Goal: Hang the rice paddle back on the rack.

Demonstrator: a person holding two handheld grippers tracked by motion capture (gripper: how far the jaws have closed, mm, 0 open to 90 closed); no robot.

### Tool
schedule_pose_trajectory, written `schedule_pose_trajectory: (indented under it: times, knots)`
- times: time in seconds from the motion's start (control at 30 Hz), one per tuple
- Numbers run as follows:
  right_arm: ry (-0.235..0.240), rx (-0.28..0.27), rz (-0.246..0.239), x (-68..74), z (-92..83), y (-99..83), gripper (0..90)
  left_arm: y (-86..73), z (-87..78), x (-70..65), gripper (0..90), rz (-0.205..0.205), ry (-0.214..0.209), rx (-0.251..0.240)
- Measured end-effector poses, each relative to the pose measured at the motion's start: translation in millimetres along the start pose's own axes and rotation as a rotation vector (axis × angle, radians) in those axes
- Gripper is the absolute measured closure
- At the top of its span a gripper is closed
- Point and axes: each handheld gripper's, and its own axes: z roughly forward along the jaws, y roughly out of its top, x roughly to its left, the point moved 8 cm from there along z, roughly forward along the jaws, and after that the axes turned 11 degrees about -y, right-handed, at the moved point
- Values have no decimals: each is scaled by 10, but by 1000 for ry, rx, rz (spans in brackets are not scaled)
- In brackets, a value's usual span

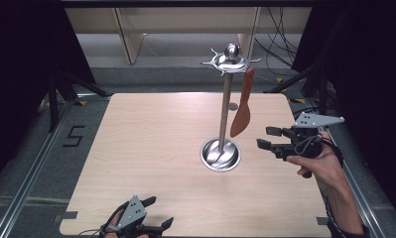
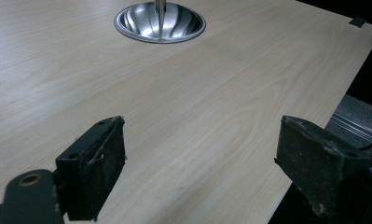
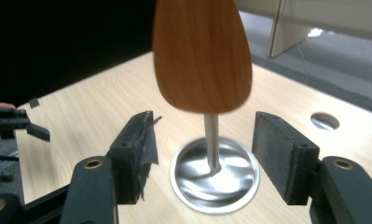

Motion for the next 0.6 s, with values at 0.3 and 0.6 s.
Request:
schedule_pose_trajectory:
  times: [0.3,0.6]
  knots:
    - [-9,52,0,-60,63,-253,374,12,22,-9,148,-7,-15,-4]
    - [1,122,-22,-45,102,-484,369,15,26,-6,149,-2,-15,1]
